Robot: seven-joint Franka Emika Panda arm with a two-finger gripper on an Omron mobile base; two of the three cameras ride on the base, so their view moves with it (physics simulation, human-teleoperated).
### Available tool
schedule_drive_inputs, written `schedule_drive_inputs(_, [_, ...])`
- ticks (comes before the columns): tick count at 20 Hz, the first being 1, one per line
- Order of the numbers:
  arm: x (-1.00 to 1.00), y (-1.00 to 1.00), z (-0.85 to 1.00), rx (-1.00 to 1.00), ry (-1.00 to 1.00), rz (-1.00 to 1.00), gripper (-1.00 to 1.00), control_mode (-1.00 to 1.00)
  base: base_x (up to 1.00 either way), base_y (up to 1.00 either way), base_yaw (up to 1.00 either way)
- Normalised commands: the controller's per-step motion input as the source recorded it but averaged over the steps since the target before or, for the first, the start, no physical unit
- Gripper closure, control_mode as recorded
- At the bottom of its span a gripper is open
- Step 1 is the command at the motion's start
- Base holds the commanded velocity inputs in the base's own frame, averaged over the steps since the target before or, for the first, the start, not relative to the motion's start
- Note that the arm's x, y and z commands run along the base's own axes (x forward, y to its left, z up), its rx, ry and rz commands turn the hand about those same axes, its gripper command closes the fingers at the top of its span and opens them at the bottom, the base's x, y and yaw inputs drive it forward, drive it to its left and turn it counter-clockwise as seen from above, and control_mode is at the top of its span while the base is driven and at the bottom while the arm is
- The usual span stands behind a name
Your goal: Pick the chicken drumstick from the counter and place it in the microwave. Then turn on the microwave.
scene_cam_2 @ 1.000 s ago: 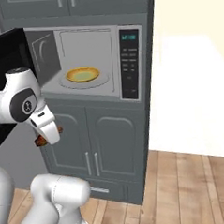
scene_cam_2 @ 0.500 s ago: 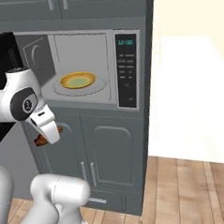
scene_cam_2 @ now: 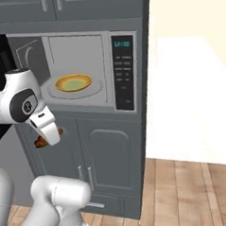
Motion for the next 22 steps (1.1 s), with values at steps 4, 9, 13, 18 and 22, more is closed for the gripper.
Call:
schedule_drive_inputs(4, [0.00,0.00,0.00,0.00,0.00,0.00,1.00,1.00,0.33,0.14,-0.09])
schedule_drive_inputs(9, [0.00,0.00,0.00,0.00,0.00,0.00,1.00,1.00,0.26,0.18,-0.02])
schedule_drive_inputs(13, [0.00,0.00,0.00,0.00,0.00,0.00,1.00,1.00,0.05,0.27,0.01])
schedule_drive_inputs(18, [0.00,0.22,0.00,0.00,0.00,0.06,1.00,-1.00,0.00,0.06,0.01])
schedule_drive_inputs(22, [0.02,0.33,0.11,0.00,-0.10,0.21,1.00,-1.00,0.00,0.00,0.00])
